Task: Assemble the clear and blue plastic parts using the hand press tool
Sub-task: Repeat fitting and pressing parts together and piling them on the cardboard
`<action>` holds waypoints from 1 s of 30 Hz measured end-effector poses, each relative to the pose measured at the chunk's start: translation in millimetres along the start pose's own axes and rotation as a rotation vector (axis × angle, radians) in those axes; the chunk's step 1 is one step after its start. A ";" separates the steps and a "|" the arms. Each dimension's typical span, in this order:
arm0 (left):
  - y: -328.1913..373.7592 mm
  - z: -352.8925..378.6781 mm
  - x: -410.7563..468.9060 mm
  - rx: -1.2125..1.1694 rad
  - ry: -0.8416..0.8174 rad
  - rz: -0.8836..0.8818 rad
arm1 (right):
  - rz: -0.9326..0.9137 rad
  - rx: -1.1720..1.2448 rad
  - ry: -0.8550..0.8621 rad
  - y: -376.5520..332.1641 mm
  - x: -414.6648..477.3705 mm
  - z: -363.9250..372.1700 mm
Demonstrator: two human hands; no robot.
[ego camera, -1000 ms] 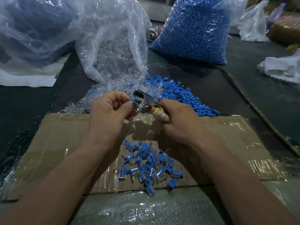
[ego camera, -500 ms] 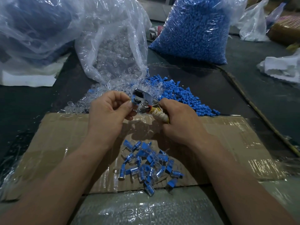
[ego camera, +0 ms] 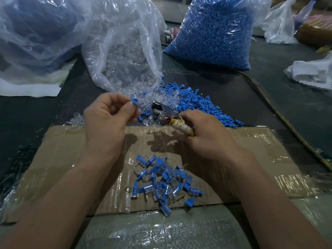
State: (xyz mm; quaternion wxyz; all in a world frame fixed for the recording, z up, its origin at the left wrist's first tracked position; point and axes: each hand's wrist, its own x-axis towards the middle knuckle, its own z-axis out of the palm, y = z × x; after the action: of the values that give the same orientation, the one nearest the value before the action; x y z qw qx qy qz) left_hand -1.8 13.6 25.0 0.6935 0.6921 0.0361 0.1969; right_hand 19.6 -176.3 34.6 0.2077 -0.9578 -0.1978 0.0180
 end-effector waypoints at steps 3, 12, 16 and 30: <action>6.3 -6.3 -0.2 -0.120 -0.162 -0.094 | 0.028 -0.011 -0.026 1.9 -1.8 -3.3; 16.3 5.5 -18.1 0.046 -0.786 -0.176 | 0.025 -0.099 -0.128 1.1 -1.0 -0.8; 14.3 3.9 -17.9 0.124 -0.862 -0.087 | 0.041 -0.112 -0.165 1.6 -0.6 -0.8; -12.8 -9.1 11.7 0.635 0.020 0.062 | 0.027 -0.037 -0.248 4.9 -2.8 -8.4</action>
State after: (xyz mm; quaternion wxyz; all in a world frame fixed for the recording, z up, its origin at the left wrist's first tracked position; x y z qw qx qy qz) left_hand 8.9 26.4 14.7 0.4360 0.8728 0.0814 0.2037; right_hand 19.8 -184.7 40.2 0.1639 -0.9545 -0.2093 0.1353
